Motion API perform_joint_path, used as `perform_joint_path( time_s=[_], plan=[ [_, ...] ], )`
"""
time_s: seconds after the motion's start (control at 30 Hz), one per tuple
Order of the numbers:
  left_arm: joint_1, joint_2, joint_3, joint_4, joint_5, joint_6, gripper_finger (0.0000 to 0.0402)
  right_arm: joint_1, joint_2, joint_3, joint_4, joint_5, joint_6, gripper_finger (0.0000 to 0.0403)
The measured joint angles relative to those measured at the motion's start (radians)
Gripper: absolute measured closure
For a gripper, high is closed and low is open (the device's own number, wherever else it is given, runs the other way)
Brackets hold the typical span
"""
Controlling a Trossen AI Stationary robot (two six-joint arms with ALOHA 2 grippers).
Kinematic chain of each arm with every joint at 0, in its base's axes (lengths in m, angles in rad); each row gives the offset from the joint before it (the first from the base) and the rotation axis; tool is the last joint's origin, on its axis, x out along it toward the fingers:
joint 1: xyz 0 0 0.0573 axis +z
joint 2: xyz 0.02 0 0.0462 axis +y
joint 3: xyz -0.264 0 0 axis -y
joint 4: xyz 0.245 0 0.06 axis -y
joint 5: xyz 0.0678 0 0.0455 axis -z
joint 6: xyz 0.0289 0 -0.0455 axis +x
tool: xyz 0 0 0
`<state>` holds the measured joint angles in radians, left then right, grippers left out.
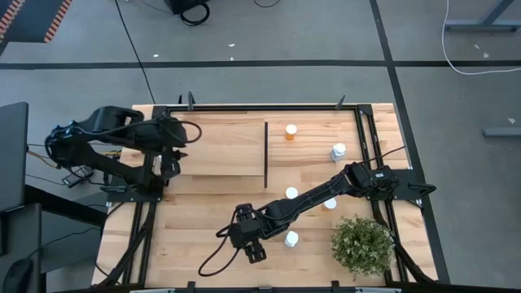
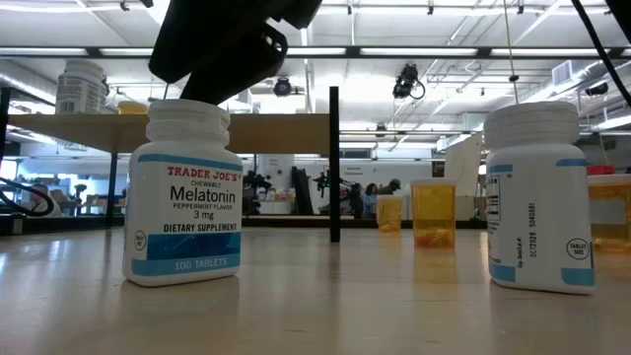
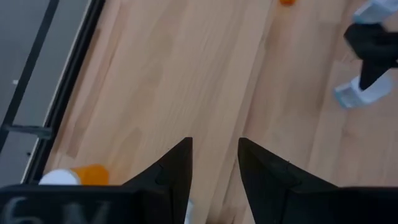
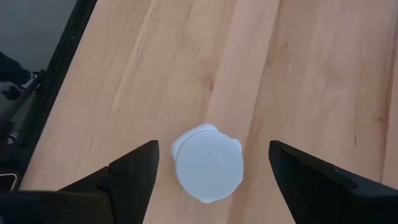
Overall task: Pick and place medicine bottles onto shelf by color
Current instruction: Put the white pill bottle on the shelf
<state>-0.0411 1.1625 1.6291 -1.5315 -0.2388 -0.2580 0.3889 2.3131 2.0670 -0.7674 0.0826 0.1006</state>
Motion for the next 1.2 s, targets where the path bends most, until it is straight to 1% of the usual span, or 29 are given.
perform_joint_path(
  time_s=[0.1,0.17,0.33,0.57,0.87,1.2],
  plan=[
    [-0.015,0.000,0.027,-0.001,-0.006,-0.001,0.0269,0.000,0.000,-0.003,0.002,0.003,-0.016,0.0093],
    [-0.022,0.000,0.036,-0.004,-0.021,-0.001,0.0269,0.001,-0.004,-0.032,0.025,0.002,-0.019,0.0093],
    [-0.031,0.000,0.062,-0.025,-0.038,-0.001,0.0267,0.004,-0.001,-0.086,0.033,-0.046,-0.018,0.0093],
    [-0.031,0.000,0.067,-0.040,-0.049,0.000,0.0270,0.003,-0.002,-0.090,0.107,-0.008,-0.007,0.0093],
    [-0.031,0.000,0.067,-0.040,-0.050,-0.002,0.0271,0.005,-0.002,-0.090,0.104,-0.001,-0.025,0.0094],
    [-0.031,-0.008,0.067,-0.040,-0.049,-0.001,0.0274,0.007,-0.002,-0.090,0.090,-0.001,-0.046,0.0144]
  ],
)
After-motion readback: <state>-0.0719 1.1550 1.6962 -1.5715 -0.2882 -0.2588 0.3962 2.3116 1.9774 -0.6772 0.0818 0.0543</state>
